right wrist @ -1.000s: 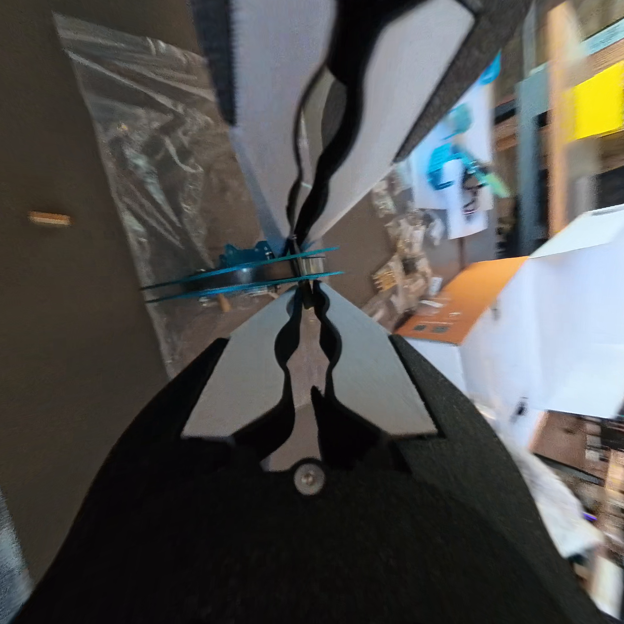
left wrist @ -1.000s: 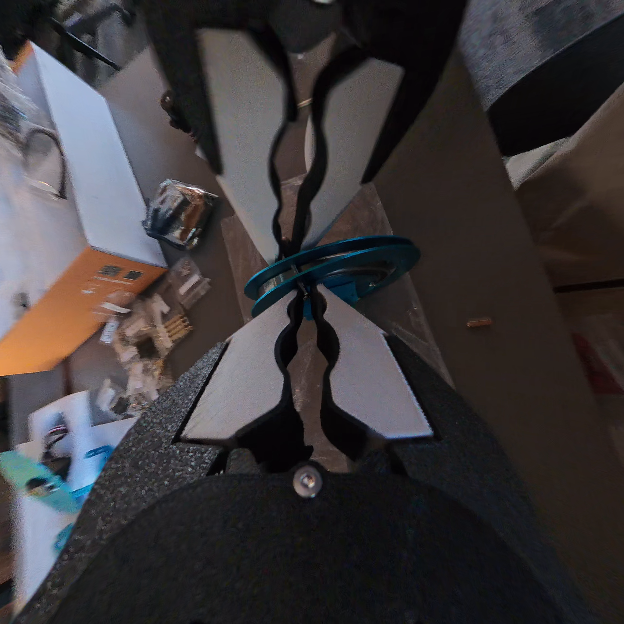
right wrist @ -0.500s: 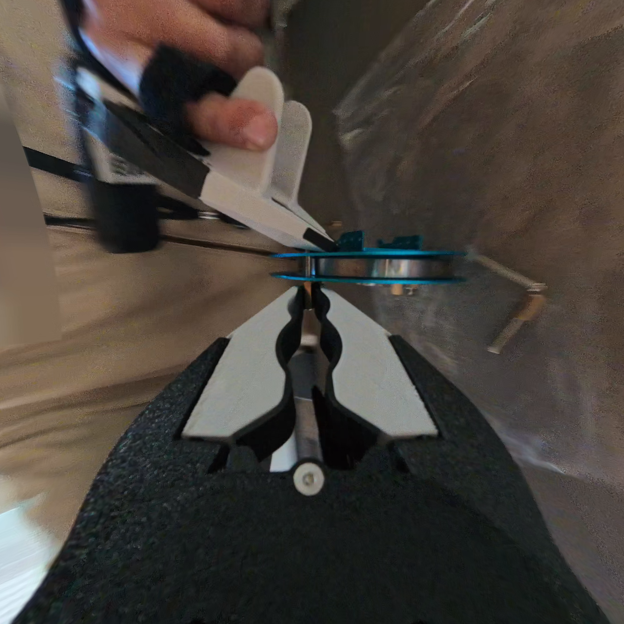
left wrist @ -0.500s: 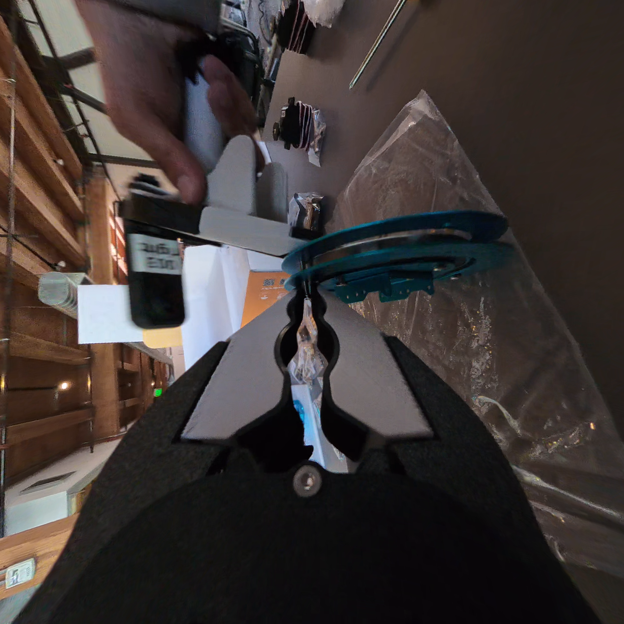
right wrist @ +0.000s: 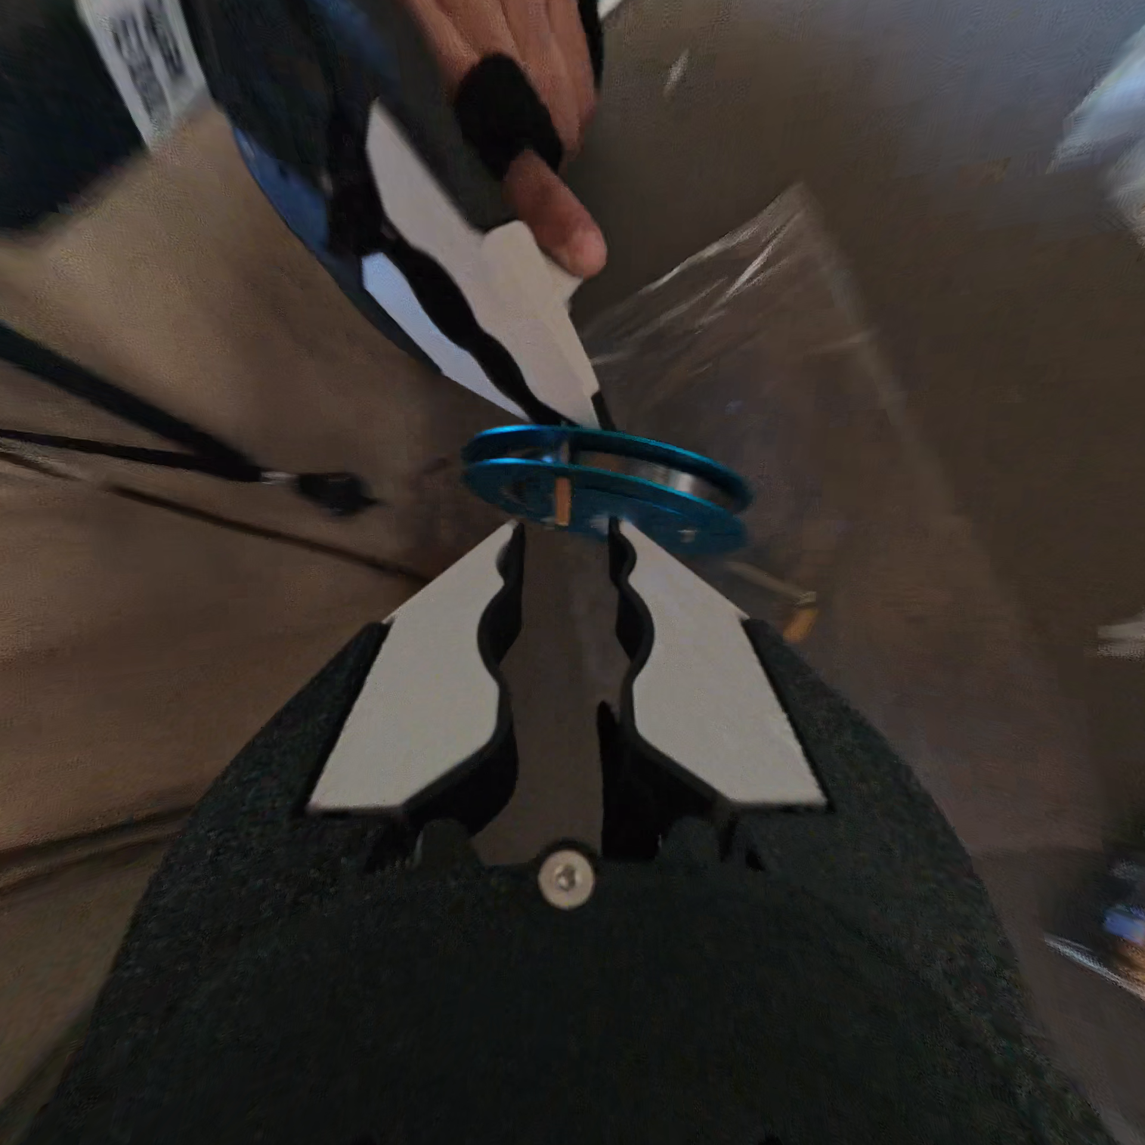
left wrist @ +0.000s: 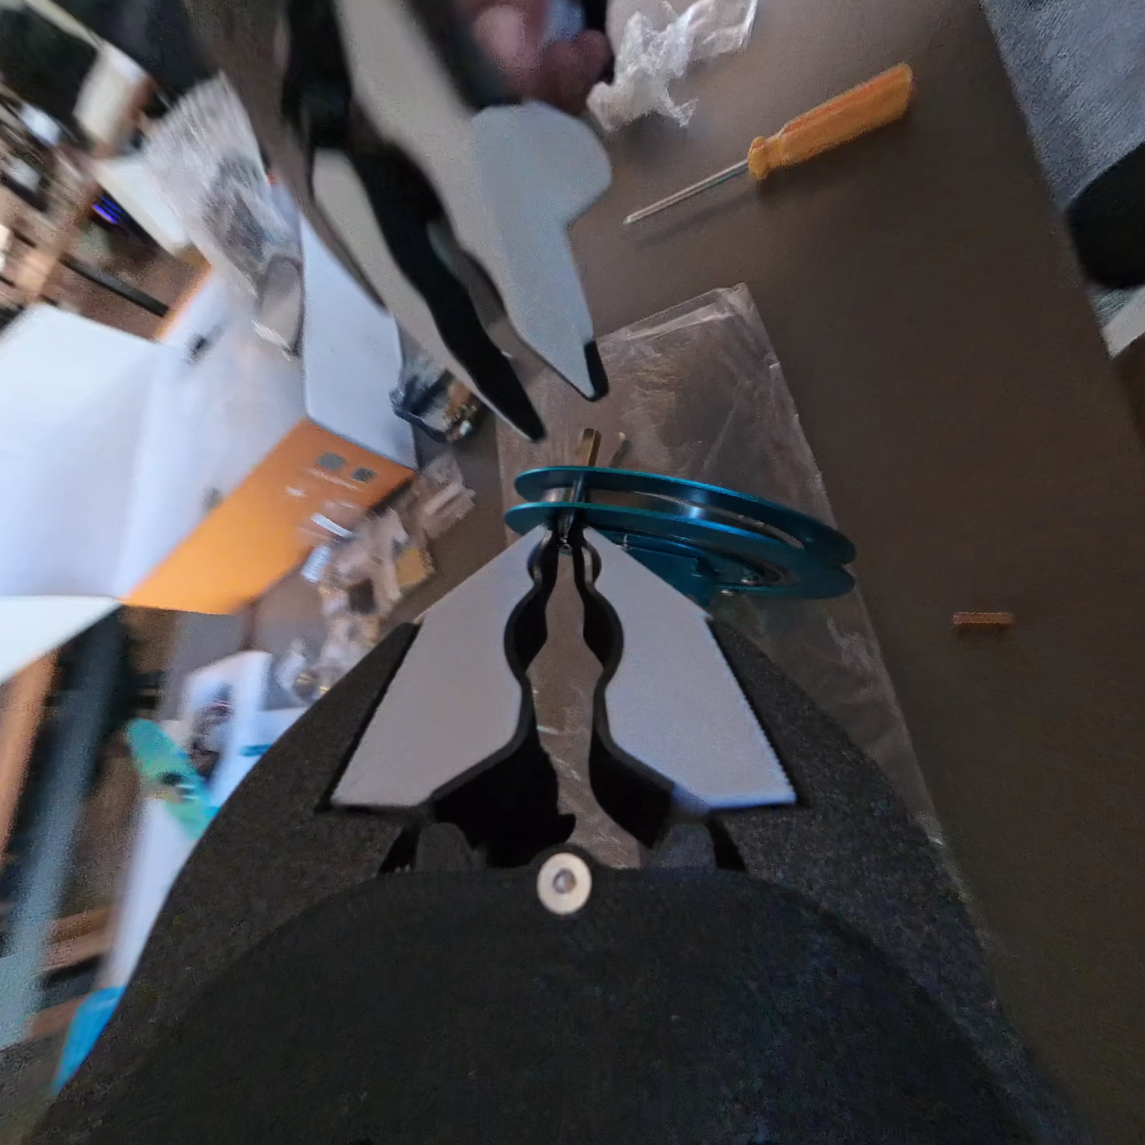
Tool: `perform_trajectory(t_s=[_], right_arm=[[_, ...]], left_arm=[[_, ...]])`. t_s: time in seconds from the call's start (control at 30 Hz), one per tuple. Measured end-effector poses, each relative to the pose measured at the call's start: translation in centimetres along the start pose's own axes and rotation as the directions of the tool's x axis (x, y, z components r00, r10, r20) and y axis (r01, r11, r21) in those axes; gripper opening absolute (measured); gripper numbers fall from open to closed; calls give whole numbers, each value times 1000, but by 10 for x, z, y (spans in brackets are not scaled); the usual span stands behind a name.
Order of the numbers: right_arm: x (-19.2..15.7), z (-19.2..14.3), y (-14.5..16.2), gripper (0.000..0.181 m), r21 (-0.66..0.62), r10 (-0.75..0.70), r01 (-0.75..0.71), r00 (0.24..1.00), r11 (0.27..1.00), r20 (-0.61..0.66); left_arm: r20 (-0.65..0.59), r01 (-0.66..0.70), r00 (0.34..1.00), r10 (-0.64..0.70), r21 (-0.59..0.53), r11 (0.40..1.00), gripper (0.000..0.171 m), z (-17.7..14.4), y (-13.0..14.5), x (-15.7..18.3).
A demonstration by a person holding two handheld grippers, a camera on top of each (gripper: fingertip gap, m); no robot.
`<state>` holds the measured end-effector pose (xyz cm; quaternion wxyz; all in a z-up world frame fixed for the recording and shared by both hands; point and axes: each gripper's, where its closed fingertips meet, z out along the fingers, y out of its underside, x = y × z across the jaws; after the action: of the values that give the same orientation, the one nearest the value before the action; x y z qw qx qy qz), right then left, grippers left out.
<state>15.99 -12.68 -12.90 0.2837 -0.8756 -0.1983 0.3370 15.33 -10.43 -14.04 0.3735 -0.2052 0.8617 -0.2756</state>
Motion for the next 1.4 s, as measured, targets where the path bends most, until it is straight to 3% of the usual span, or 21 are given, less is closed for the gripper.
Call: perform_trajectory(t_s=[0.07,0.17,0.23,0.33,0.4,0.47,0.53,0.73,0.93,1.0,1.1,1.27,1.4], right_arm=[[11,-8,-14,28,109,-184,220,944,969,-273],[11,-8,-26,34,118,-380,525,736,843,-560],[19,-5,-29,34,-17,-467,651,526,759,-711],[20,-12,-46,34,-182,-407,724,147,665,-902],[17,-8,-47,32,-354,-405,671,-87,651,-910],[12,5,-49,31,-485,-435,617,-244,620,-867],[8,22,-51,31,-533,-457,618,-297,578,-839],[18,50,-57,23,-683,-536,582,-439,442,-721],[13,48,-65,6,-780,-538,523,-572,343,-620],[16,46,-64,5,-787,-554,508,-565,351,-612],[19,44,-62,5,-758,-566,531,-515,380,-644],[16,41,-59,5,-769,-499,535,-588,350,-637],[20,39,-58,5,-753,-502,540,-564,376,-655]], left_arm=[[-106,140,985,-136,30,990,2,-6,8,-1],[-268,311,916,-298,8,950,2,-17,26,1],[-358,423,842,-404,-25,906,2,-24,35,1],[-446,527,745,-497,-64,847,2,-33,44,4],[-502,602,662,-557,-87,794,2,-39,45,6],[-550,659,587,-594,-102,745,2,-43,43,8],[-574,689,550,-606,-98,718,2,-45,42,7],[-582,689,544,-604,-101,717,2,-46,43,6],[-574,732,483,-661,-149,664,3,-45,41,7],[-566,753,469,-679,-145,641,3,-42,41,5],[-552,752,504,-664,-97,652,4,-42,38,6],[-560,771,512,-652,-36,636,13,-45,33,8],[-605,833,431,-669,-17,552,13,-46,31,3]])
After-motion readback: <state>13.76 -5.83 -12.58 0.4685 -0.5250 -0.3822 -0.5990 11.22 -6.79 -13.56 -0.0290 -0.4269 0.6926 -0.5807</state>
